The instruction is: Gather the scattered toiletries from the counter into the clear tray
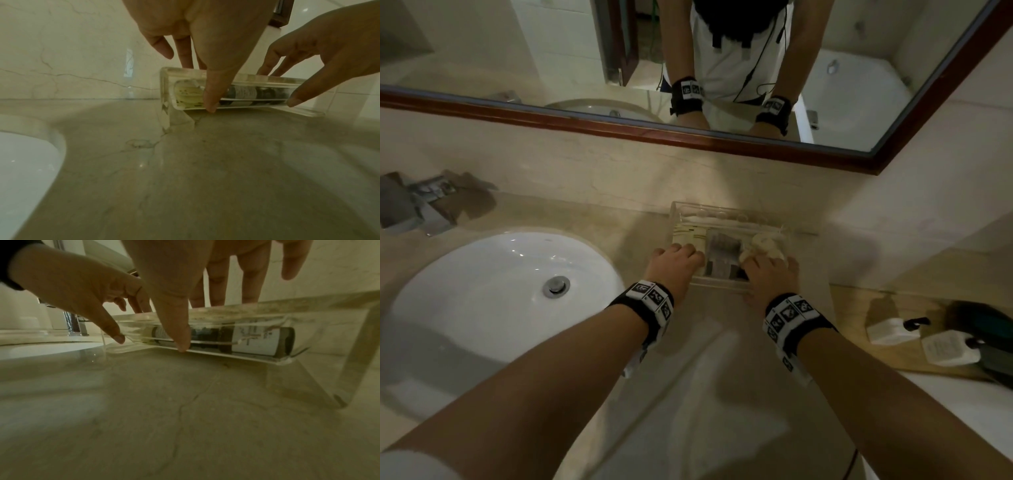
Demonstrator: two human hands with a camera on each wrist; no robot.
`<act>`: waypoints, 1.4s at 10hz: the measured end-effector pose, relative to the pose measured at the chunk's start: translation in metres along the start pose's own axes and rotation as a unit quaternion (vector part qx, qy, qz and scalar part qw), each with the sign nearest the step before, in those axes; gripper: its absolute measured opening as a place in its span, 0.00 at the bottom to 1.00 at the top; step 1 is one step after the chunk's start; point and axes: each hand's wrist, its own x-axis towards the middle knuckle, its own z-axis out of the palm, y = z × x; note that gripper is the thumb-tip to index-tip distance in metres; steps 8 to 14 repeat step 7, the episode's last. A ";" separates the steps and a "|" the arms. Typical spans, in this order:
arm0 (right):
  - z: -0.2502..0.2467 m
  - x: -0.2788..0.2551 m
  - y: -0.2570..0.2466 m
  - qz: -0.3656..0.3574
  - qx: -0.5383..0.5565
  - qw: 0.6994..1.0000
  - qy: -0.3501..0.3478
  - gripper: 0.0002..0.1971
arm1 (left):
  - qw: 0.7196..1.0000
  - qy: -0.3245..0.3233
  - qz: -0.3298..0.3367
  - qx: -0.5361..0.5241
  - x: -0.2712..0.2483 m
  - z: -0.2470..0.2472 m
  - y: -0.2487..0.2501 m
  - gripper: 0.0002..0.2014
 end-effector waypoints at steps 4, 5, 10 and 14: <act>-0.006 -0.007 0.007 -0.012 0.054 0.996 -0.074 0.39 | 0.998 -0.053 -0.033 -0.019 -0.009 -0.005 0.014 0.32; -0.010 -0.009 0.007 -0.011 0.066 0.988 -0.138 0.45 | 0.995 -0.087 -0.036 -0.035 -0.013 -0.012 0.019 0.34; -0.026 -0.026 0.001 -0.011 0.096 0.978 -0.183 0.34 | 0.991 -0.099 -0.024 -0.084 -0.023 -0.028 0.021 0.32; -0.026 -0.026 0.001 -0.011 0.096 0.978 -0.183 0.34 | 0.991 -0.099 -0.024 -0.084 -0.023 -0.028 0.021 0.32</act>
